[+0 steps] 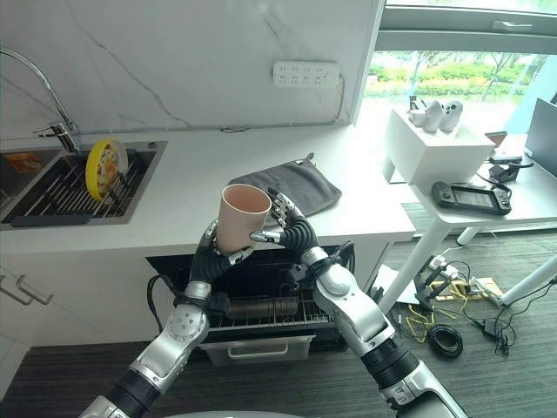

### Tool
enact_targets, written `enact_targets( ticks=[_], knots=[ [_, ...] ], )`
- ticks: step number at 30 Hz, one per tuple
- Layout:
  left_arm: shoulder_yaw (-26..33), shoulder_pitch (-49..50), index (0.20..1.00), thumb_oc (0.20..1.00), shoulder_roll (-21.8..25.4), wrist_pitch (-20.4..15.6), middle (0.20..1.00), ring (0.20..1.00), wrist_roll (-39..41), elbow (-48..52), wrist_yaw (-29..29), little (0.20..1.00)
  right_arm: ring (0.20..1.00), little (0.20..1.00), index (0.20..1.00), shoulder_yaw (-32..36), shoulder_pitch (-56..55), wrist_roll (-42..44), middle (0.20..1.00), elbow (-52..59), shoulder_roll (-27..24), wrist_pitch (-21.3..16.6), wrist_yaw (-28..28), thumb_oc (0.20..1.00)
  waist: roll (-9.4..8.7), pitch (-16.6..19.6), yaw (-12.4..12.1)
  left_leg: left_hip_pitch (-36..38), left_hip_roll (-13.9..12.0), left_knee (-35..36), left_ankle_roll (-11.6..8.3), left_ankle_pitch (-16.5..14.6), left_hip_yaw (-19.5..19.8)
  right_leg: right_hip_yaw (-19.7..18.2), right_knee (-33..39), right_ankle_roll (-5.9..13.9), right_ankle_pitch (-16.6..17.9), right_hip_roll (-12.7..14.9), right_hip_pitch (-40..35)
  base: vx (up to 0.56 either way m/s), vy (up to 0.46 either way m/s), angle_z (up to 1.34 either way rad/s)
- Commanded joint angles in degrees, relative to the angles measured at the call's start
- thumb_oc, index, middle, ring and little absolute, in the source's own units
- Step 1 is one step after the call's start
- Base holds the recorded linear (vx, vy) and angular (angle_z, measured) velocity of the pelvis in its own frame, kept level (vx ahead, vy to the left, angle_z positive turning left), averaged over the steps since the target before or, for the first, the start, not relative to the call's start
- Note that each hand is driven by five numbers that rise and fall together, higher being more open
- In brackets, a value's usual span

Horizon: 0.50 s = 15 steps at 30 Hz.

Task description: Place the dishes in the dishwasher.

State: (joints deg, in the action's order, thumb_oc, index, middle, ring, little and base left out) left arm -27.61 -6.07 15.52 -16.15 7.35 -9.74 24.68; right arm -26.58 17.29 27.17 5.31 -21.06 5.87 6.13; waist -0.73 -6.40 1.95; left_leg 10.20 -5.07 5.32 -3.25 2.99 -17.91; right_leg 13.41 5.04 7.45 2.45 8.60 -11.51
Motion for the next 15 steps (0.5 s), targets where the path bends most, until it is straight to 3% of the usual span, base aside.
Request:
enact_targets(
  ticks=[1, 15],
  knots=[
    [-1.8, -5.3, 0.2, 0.2, -0.1, -4.2, 0.2, 0.2, -1.4, -0.2, -0.4, 0.2, 1.0, 1.0, 1.0, 0.8, 5.9, 0.2, 1.0, 5.1, 1.9, -1.7, 0.2, 1.0, -1.41, -1.6, -1.4, 4.0, -1.0, -0.3, 0.37, -6.5, 1.3, 1.2, -0.2, -0.34, -2.1, -0.1, -1.4, 0.0, 0.0, 0.0],
    [-3.3, -8.1, 0.2, 0.2, 0.9, -6.8, 0.2, 0.2, -5.0, 4.2, -0.4, 0.2, 1.0, 1.0, 1.0, -3.3, 7.7, 2.9, 1.0, 2.8, 4.4, -0.5, 1.3, 1.0, -1.23, -1.5, -1.7, 4.0, -1.0, -0.3, 0.4, -6.5, 1.5, 1.0, -0.2, -0.58, -2.2, -0.2, -1.5, 0.0, 0.0, 0.0]
  ],
)
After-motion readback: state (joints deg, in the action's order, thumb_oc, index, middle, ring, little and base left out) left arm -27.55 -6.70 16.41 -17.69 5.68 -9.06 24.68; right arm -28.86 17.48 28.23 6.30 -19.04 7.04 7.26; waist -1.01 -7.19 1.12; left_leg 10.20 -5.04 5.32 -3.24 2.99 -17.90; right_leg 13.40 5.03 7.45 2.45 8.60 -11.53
